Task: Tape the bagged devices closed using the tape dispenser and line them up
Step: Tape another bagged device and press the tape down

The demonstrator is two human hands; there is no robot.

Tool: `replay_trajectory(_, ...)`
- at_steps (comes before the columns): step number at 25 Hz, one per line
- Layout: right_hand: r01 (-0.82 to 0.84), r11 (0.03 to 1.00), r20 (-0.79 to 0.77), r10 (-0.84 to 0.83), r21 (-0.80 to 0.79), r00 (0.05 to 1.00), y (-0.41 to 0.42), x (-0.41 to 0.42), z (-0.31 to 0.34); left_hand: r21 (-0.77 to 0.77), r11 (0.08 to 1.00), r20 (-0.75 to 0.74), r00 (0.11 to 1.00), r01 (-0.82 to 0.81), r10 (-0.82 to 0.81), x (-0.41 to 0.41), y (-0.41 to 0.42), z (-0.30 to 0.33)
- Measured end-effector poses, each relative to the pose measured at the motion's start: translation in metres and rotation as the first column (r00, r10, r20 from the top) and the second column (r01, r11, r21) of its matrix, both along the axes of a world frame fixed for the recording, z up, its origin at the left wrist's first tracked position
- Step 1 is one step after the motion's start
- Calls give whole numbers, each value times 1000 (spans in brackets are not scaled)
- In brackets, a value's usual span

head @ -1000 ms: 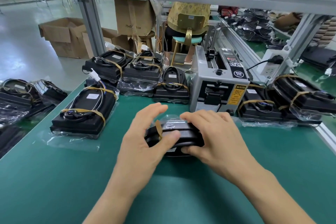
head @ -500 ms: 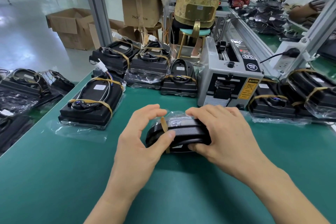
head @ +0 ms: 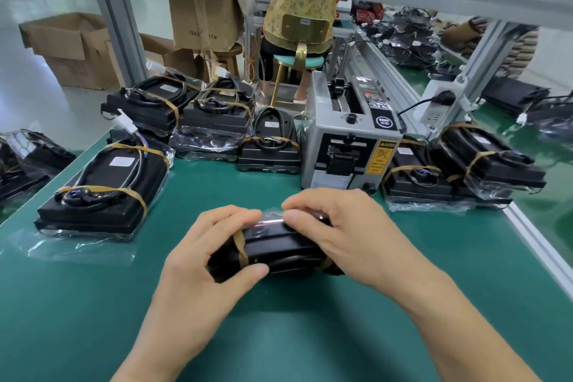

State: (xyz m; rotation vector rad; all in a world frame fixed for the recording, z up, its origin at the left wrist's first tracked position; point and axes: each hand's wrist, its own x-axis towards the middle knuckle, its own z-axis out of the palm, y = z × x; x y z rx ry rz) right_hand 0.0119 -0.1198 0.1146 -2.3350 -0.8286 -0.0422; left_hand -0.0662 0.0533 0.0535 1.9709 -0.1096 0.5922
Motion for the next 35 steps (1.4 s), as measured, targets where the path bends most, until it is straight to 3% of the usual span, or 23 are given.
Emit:
replay_trajectory(2, 88, 979, -39, -83, 184, 996, -4, 9, 1, 35, 999, 40, 999, -26, 25, 0, 0, -2)
replay_trajectory(4, 285, 902, -182, -236, 325, 955, -14, 28, 2, 53, 997, 75, 996, -50, 46, -2, -4, -4)
replay_trajectory(7, 594, 753, -498, -415, 282, 762, -26, 61, -7, 51, 996, 104, 993, -69, 63, -4, -7, -6)
replay_trajectory(9, 703, 668, -590, -473, 244, 655, -24, 81, -17, 40, 997, 112, 992, -66, 61, -4, -7, -6)
replay_trajectory(13, 791, 537, -627, -516, 293, 583, -9, 104, -22, 33, 998, 116, 992, -62, 58, -4, -7, -6)
replay_trajectory(17, 820, 492, -572, -596, 294, 563, -3, 107, -24, 21, 998, 110, 992, -56, 53, -5, -7, -8)
replay_trajectory(23, 773, 543, -474, -613, 327, 631, -4, 101, -20, 10, 998, 101, 993, -58, 57, -5, -7, -7)
replay_trajectory(26, 661, 669, -317, -579, 340, 751, -7, 82, -4, 12, 998, 90, 994, -64, 63, -5, -8, -5)
replay_trajectory(30, 327, 888, -60, -325, 322, 944, -2, 11, 19, -19, 997, 78, 994, -79, 80, -6, -11, -5)
replay_trajectory(33, 231, 937, -56, -224, 261, 973, 12, -41, 5, -44, 994, 79, 991, -103, 107, -7, -14, -4)
replay_trajectory(35, 268, 938, 6, -276, 220, 961, 19, -55, -10, -57, 991, 74, 990, -118, 122, -9, -19, -2)
